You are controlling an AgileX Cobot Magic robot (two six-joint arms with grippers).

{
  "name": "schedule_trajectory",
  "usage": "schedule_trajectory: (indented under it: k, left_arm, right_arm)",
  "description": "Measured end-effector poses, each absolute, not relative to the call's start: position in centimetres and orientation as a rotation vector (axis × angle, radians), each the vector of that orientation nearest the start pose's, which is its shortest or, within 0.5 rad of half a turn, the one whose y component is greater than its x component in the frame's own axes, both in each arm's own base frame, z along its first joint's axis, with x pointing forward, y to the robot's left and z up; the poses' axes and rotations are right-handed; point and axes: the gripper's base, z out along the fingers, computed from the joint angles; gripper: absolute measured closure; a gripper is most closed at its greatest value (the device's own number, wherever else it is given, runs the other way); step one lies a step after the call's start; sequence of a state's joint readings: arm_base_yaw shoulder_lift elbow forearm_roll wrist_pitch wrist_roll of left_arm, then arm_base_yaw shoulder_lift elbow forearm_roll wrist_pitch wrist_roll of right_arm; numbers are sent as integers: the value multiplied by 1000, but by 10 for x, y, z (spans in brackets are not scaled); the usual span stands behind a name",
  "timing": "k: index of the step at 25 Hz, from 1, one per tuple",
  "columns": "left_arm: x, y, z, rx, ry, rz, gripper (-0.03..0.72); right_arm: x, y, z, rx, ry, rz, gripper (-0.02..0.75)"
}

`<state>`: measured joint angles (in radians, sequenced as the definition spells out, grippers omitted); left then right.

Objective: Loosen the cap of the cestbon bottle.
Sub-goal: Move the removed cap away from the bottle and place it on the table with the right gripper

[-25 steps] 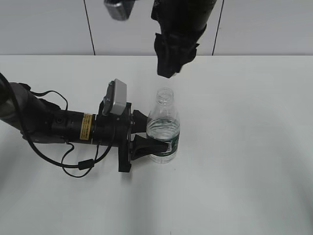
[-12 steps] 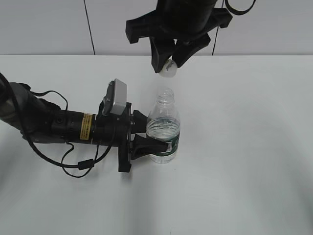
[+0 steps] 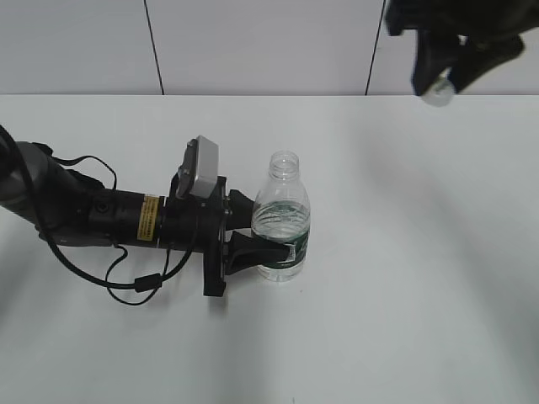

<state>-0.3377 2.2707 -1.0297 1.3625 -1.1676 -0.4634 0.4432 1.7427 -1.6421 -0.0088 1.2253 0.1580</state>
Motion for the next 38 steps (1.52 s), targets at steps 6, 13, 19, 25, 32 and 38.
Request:
schedule_trajectory:
  k: [6, 13, 19, 25, 32, 38]
  left_arm:
    - [316, -198, 68, 1380, 1457, -1074, 360]
    - [316, -198, 68, 1380, 1457, -1075, 360]
    - [316, -198, 68, 1380, 1457, -1075, 360]
    - [316, -198, 68, 1380, 1457, -1075, 360]
    - [316, -198, 68, 1380, 1457, -1075, 360]
    - [316, -198, 68, 1380, 1456, -1075, 360]
  right_arm:
    - [318, 96, 305, -227, 2899, 50, 440]
    - [311, 93, 252, -224, 2889, 67, 440]
    - [308, 93, 200, -213, 2854, 95, 440]
    - [321, 98, 163, -194, 2864, 108, 440]
    - [331, 101, 136, -182, 2853, 118, 440]
    - [331, 101, 125, -182, 2884, 110, 440]
